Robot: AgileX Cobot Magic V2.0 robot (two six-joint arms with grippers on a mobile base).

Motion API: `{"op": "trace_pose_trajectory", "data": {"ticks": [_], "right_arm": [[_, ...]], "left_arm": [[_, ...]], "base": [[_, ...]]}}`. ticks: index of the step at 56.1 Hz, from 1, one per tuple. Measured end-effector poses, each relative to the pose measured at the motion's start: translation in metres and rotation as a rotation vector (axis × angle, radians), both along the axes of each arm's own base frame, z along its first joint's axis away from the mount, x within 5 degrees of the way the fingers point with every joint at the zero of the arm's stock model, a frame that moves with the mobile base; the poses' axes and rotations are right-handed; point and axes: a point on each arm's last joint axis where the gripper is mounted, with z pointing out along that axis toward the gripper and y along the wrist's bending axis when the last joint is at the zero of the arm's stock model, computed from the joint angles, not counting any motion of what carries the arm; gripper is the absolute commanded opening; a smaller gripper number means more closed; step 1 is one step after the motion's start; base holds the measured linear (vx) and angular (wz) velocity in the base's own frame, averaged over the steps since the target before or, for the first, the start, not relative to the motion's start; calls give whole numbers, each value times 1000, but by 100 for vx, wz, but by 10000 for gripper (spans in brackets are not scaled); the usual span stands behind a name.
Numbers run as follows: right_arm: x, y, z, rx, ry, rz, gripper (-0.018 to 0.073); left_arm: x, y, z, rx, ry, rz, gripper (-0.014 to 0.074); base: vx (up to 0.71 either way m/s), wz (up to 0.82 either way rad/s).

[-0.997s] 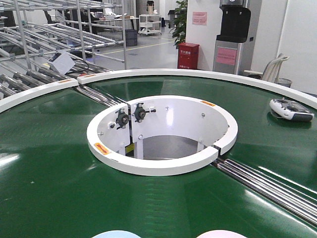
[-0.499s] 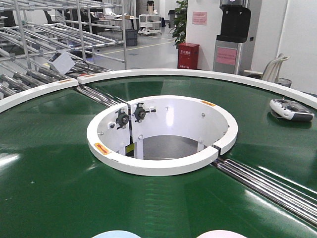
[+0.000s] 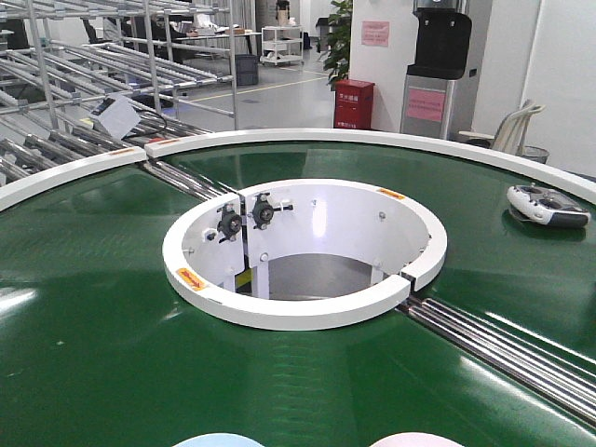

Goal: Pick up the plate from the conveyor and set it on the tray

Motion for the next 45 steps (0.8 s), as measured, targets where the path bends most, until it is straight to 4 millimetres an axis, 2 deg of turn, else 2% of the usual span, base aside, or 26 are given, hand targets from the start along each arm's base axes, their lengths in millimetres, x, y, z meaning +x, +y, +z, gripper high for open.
{"op": "trace_pose_trajectory", "data": {"ticks": [5,9,13,16,18,24,32,38,45], "right_arm": [[-7,-1,52,-33,-10,-16,-9],[-2,0,87,-59,15,-27,-9],[11,0,114,-73,63,-30,-9],[27,2,128,-81,108,-30,-9],[42,2,132,-85,149,-29,-9],[74,5,133,-88,247,-23,-9],[107,7,118,-87,381,-13,-1],[118,8,109,-91,449,-10,47],[120,8,106,-94,485,-9,182]], "left_arm": [[-13,2,55,13,-104,11,3],[-12,1,94,57,-121,32,3],[1,0,128,100,-94,46,3],[21,-3,150,127,-42,50,3],[35,-5,158,139,-2,48,3],[77,-11,163,166,140,38,3],[118,-17,145,197,320,23,6],[128,-18,138,204,363,19,33],[130,-18,137,205,368,19,125]], "base": [[0,0],[0,0],[0,0],[0,0],[0,0],[0,0],[0,0],[0,0],[0,0]]}}
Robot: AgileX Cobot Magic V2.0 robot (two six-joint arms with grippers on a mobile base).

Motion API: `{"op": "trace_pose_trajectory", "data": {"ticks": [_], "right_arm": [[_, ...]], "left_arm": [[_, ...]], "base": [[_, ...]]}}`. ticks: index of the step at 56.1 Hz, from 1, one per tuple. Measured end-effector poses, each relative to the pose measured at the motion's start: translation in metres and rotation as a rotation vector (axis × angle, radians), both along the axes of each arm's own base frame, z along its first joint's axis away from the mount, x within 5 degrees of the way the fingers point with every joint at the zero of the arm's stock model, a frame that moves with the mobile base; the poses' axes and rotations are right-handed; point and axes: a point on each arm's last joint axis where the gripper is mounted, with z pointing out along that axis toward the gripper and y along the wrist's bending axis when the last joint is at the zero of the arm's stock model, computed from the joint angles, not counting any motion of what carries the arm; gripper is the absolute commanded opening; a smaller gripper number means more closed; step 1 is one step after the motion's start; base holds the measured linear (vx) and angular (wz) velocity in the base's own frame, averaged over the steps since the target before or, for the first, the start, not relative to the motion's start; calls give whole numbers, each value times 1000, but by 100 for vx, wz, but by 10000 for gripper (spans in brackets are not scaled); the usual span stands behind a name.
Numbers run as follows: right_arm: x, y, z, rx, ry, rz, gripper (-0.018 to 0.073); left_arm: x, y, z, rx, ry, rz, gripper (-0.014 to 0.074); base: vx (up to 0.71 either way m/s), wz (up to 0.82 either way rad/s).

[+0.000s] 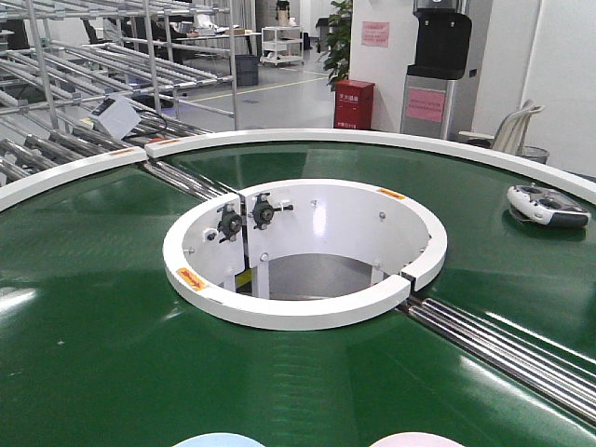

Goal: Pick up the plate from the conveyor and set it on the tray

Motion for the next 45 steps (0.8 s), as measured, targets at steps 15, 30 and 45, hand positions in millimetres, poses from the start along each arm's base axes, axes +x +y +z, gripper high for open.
{"op": "trace_pose_trajectory", "data": {"ticks": [15,30,45], "right_arm": [[0,0,-2,-6,17,0,631],[20,3,-19,71,158,3,644],[74,11,-105,110,783,-11,547]], "left_arm": [[0,0,0,1,1,0,451],[17,-3,-15,-70,133,2,475],[67,-21,-91,-83,649,-6,465]], "base": [[0,0],[0,0],[0,0]]}}
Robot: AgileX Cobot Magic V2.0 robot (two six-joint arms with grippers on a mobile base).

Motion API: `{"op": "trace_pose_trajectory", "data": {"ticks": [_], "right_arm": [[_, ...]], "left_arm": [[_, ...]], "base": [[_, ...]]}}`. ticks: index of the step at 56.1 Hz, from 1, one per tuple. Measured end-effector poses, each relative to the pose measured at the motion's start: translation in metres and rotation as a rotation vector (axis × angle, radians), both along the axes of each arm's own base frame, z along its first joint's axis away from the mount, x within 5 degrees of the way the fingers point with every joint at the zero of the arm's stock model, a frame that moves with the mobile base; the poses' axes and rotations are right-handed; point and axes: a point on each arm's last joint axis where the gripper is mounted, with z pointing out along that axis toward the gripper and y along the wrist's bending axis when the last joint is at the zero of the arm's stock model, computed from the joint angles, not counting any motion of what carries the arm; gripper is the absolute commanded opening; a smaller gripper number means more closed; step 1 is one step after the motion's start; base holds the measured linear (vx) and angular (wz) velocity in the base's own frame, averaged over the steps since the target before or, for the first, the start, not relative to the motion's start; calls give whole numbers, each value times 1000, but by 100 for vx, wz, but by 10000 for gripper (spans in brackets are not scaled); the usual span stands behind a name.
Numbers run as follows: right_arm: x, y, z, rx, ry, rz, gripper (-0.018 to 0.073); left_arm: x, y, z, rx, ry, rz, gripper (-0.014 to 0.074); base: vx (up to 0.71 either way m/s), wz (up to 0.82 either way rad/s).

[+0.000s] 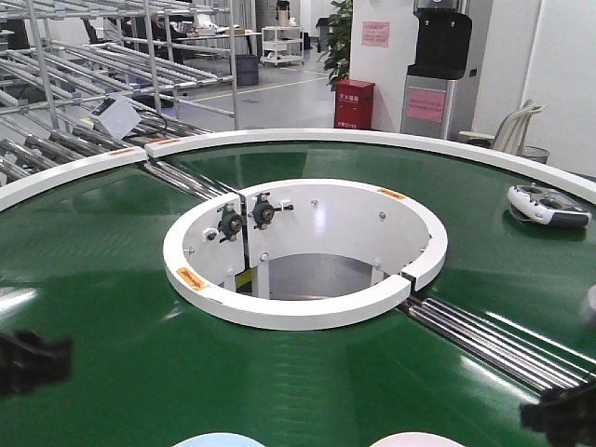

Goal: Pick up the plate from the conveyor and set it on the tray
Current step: 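Lower both grippers onto the rims of the blue and pink plates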

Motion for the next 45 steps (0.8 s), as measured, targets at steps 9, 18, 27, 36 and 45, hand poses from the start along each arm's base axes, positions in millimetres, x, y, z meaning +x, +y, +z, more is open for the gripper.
{"op": "trace_pose_trajectory", "data": {"ticks": [9,18,27,36,45], "right_arm": [[26,4,-41,30,178,-12,536],[44,5,-79,12,309,-1,536],[54,6,-102,5,366,-3,536],[60,6,-116,2,394,-6,536],[62,6,-123,0,411,-7,536]], "left_arm": [[29,-18,-58,-3,275,-38,465],[48,-27,-106,4,445,-46,465],[58,-29,-136,6,523,-33,465],[62,-30,-150,7,547,-27,465],[63,-36,-152,2,531,-58,465]], "base": [[0,0],[0,0],[0,0],[0,0],[0,0]]}}
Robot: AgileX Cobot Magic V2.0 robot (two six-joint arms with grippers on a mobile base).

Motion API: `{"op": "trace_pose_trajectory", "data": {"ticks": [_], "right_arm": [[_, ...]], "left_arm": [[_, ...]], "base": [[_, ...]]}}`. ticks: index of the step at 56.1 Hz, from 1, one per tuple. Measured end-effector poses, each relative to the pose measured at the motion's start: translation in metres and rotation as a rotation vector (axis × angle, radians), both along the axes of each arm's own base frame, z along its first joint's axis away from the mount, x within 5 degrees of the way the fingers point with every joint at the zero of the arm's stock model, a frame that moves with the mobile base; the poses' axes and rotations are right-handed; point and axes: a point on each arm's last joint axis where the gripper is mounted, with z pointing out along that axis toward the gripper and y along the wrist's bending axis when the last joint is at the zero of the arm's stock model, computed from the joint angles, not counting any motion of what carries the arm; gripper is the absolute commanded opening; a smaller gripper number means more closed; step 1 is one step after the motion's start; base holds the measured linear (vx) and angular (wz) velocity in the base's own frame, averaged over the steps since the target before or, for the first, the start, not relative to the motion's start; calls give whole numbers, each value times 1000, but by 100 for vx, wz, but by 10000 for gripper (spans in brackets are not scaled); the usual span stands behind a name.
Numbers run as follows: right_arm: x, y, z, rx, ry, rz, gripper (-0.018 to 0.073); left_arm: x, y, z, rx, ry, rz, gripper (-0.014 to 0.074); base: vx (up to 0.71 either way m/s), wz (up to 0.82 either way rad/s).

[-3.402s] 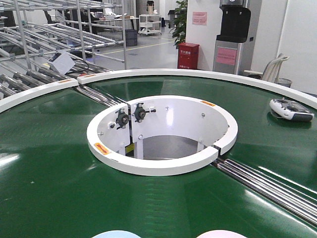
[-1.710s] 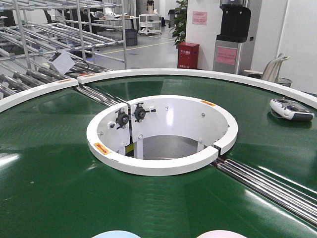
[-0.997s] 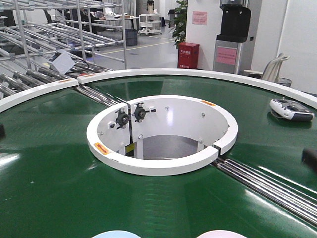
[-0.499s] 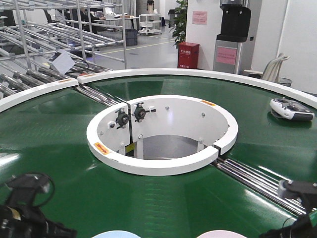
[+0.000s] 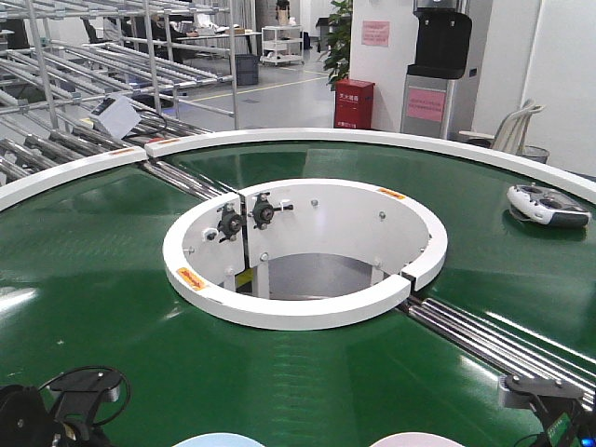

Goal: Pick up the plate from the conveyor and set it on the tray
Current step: 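Lower both grippers onto the rims of the blue and pink plates, then close both grippers on the plate rims and lift them off the belt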

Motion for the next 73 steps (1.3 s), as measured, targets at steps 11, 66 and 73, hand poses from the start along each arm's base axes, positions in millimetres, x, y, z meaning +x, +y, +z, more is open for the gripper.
{"op": "trace_pose_trajectory", "data": {"ticks": [11,66,73], "right_arm": [[2,0,-1,0,-10,-1,536],[7,2,-8,15,-2,-4,-13],[1,1,9,12,-42,7,-13]], "left_arm": [[0,-9,1,-11,-20,-27,465],[3,-17,-5,-23,-16,-32,-7],[-4,-18,16,-40,-63,-47,-7]], "base": [[0,0],[0,0],[0,0]]}}
